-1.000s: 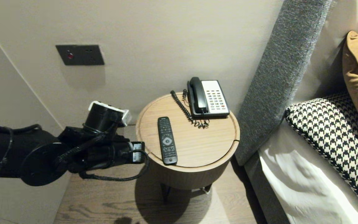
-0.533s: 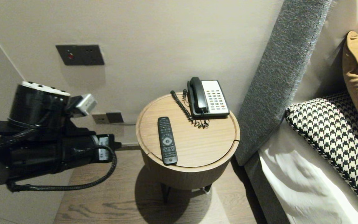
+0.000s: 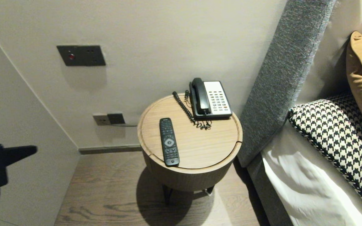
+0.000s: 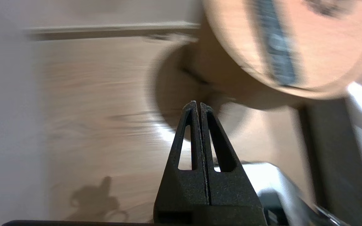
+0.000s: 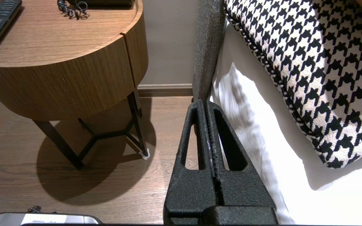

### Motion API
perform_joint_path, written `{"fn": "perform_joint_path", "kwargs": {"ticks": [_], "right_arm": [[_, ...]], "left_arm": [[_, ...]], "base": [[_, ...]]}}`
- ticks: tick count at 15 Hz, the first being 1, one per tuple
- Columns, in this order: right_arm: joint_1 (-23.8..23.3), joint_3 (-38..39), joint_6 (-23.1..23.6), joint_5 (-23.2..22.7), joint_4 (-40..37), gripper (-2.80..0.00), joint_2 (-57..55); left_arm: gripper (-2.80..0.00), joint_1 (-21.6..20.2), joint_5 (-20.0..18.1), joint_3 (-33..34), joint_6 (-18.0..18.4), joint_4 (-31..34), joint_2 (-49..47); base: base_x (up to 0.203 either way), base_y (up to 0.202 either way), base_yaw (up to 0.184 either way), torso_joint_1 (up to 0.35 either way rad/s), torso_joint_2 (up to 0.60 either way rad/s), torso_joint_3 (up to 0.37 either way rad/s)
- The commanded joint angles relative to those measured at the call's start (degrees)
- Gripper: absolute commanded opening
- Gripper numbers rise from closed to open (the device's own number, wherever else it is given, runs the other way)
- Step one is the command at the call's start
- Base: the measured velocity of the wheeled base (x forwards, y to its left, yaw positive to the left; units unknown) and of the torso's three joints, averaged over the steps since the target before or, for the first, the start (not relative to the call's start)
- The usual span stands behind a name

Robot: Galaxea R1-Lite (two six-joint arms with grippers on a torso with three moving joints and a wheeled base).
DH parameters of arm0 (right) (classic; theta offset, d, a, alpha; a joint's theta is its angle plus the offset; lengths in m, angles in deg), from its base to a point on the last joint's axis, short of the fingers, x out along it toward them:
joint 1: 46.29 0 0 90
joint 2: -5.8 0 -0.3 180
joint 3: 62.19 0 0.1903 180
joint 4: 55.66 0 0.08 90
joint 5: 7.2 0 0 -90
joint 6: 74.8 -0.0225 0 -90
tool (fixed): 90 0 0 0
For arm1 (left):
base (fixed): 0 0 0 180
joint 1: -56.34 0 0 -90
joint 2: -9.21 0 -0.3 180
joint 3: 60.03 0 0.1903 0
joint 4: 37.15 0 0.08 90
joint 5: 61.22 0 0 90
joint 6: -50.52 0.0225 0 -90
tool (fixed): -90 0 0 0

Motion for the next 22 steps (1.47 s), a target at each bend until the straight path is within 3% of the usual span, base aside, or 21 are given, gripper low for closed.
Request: {"fn": "perform_joint_path", "kwargs": {"ticks": [1,4,6,8,12,14,19,22], "right_arm": [[0.02,2.29,0.03,-0.04,0.05,-2.80,-0.08],[0.02,2.29,0.03,-0.01,0.06,-2.80,-0.08],[0.02,2.29,0.03,-0.04,0.06,-2.80,0.01],[0.02,2.29,0.03,-0.01,0.02,-2.80,-0.08],[0.02,2.29,0.03,-0.04,0.02,-2.80,-0.08],[0.02,2.29,0.03,-0.04,0.11,-2.80,-0.08],[0.02,2.29,0.03,-0.04,0.02,-2.80,-0.08],[0.02,2.29,0.03,-0.04,0.03,-2.80,-0.08]], "left_arm": [[-2.80,-7.60,6.65,-1.83,0.26,5.31,6.54],[-2.80,-15.11,10.63,-1.66,0.38,7.13,12.91],[-2.80,-17.87,10.77,3.14,0.41,6.55,17.38],[-2.80,-18.41,9.84,12.61,2.05,3.07,21.28],[-2.80,-18.74,4.87,33.79,13.58,-14.29,27.95],[-2.80,-18.91,3.23,42.02,16.64,-21.24,29.82],[-2.80,-27.27,-2.05,48.39,18.12,-21.45,36.30],[-2.80,-27.70,-6.95,48.07,18.15,-20.06,38.96]], "base": [[0.000,0.000,0.000,0.000,0.00,0.000],[0.000,0.000,0.000,0.000,0.00,0.000],[0.000,0.000,0.000,0.000,0.00,0.000],[0.000,0.000,0.000,0.000,0.00,0.000],[0.000,0.000,0.000,0.000,0.00,0.000],[0.000,0.000,0.000,0.000,0.00,0.000],[0.000,0.000,0.000,0.000,0.00,0.000],[0.000,0.000,0.000,0.000,0.00,0.000]]}}
